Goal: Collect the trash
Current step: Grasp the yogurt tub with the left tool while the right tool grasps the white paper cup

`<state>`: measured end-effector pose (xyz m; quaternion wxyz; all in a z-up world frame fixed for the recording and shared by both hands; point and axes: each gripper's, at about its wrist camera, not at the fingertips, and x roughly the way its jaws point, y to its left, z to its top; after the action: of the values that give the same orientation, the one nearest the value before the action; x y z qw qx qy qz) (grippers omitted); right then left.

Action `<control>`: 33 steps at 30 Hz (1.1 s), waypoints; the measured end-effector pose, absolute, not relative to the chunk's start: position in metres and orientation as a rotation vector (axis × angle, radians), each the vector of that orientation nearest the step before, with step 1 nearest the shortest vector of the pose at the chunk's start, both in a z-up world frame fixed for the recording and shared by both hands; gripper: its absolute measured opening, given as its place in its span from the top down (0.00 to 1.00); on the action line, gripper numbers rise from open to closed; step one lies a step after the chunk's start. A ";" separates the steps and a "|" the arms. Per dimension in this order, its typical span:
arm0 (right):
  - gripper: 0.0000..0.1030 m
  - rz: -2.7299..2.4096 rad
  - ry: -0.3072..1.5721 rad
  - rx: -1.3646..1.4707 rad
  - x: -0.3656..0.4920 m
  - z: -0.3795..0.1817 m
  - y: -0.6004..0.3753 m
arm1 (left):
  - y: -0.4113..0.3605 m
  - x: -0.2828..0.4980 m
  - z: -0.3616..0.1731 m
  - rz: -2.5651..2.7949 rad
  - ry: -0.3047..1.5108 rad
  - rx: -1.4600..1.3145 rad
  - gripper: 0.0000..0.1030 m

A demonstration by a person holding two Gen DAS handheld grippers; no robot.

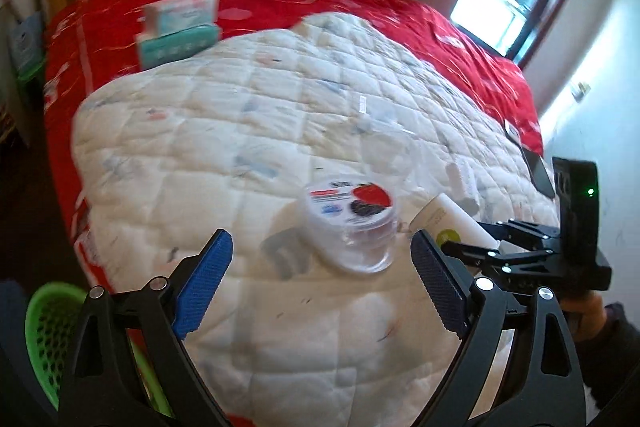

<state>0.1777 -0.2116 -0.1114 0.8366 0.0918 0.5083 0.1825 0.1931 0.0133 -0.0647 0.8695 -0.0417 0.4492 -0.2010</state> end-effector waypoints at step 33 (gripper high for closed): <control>0.37 0.393 1.058 0.225 0.161 -0.109 -0.235 | -0.045 0.249 -0.112 -0.531 1.013 0.012 0.38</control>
<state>0.1612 -0.2351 -0.1093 0.8390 0.1063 0.5003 0.1858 0.2492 -0.0454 -0.1123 0.8408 0.0055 0.4794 -0.2513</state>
